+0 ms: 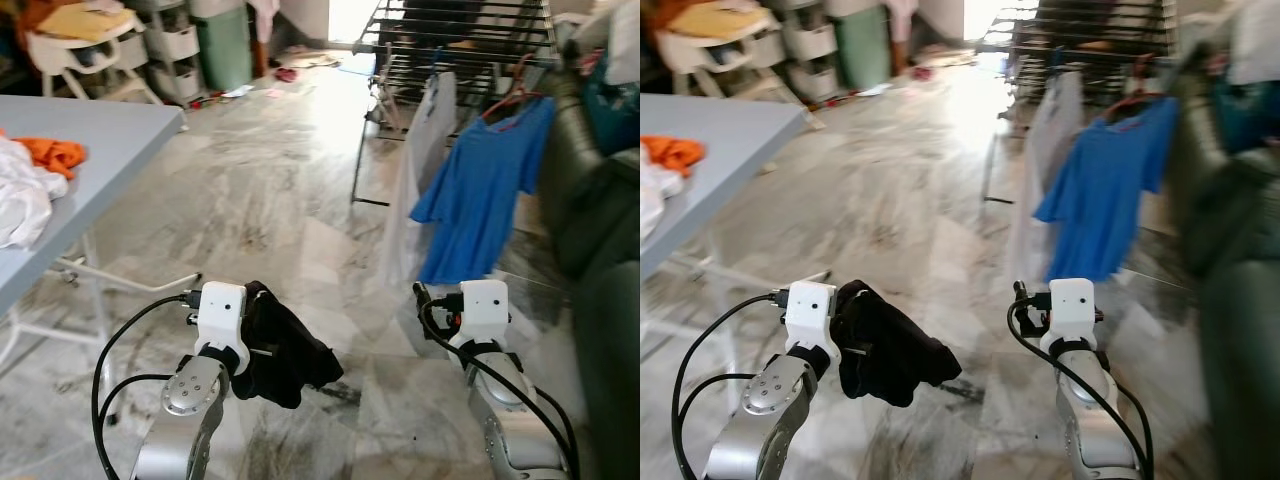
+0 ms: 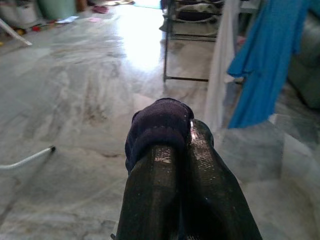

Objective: Hang hanger

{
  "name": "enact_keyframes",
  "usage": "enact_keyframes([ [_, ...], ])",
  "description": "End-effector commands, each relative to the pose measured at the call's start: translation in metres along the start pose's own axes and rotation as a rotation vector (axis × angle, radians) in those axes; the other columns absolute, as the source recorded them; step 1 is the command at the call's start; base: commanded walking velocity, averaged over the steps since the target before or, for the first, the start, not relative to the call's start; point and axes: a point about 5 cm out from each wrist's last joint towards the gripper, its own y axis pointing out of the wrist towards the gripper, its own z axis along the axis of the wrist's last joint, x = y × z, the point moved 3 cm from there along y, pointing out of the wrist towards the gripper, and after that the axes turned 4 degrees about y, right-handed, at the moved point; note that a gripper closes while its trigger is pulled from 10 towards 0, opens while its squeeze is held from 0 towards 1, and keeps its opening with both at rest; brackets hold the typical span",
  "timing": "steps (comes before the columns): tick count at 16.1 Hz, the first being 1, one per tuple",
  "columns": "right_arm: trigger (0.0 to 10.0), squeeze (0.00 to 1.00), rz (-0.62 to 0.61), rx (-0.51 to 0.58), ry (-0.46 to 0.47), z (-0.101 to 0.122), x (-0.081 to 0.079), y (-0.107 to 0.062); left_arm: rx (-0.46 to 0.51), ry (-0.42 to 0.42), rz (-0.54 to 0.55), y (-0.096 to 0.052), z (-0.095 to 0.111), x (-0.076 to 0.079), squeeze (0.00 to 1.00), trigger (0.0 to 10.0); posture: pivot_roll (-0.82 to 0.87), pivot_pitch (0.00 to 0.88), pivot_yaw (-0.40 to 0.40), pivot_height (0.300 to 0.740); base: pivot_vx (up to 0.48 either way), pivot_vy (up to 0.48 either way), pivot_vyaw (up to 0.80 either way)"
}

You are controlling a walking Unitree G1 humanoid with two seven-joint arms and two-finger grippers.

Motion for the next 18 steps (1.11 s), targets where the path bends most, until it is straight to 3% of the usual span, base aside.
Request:
enact_keyframes([
  [1, 10.0, 0.00, 0.014, 0.009, 0.007, 0.002, -0.005, 0.001, 0.028, 0.011, 0.007, 0.000, 0.006, -0.003, 0.00, 10.0, -0.01, 0.000, 0.035, 0.740, 0.000, 0.368, -0.68],
  [3, 10.0, 0.00, 0.016, 0.009, 0.007, 0.002, -0.005, 0.001, 0.030, 0.012, 0.003, 0.000, 0.007, -0.002, 0.00, 10.0, -0.01, 0.000, 0.036, 0.740, 0.000, 0.369, -0.65],
  [12, 10.0, 0.00, 0.029, 0.008, -0.003, 0.002, -0.008, 0.001, 0.069, 0.024, 0.021, 0.003, 0.014, 0.001, 0.00, 10.0, -0.01, 0.000, 0.039, 0.740, 0.000, 0.000, 0.00],
  [15, 10.0, 0.00, 0.136, -0.061, 0.021, -0.010, -0.023, 0.001, 0.085, 0.020, 0.076, 0.007, 0.016, 0.000, 0.00, 10.0, -0.01, 0.000, 0.038, 0.740, 0.000, 0.000, 0.00],
  [18, 10.0, 0.00, 0.293, -0.140, -0.012, -0.026, -0.045, -0.004, 0.119, 0.019, -0.061, 0.024, 0.029, 0.034, 0.00, 10.0, -0.01, 0.000, 0.039, 0.740, 0.000, 0.000, 0.00],
])
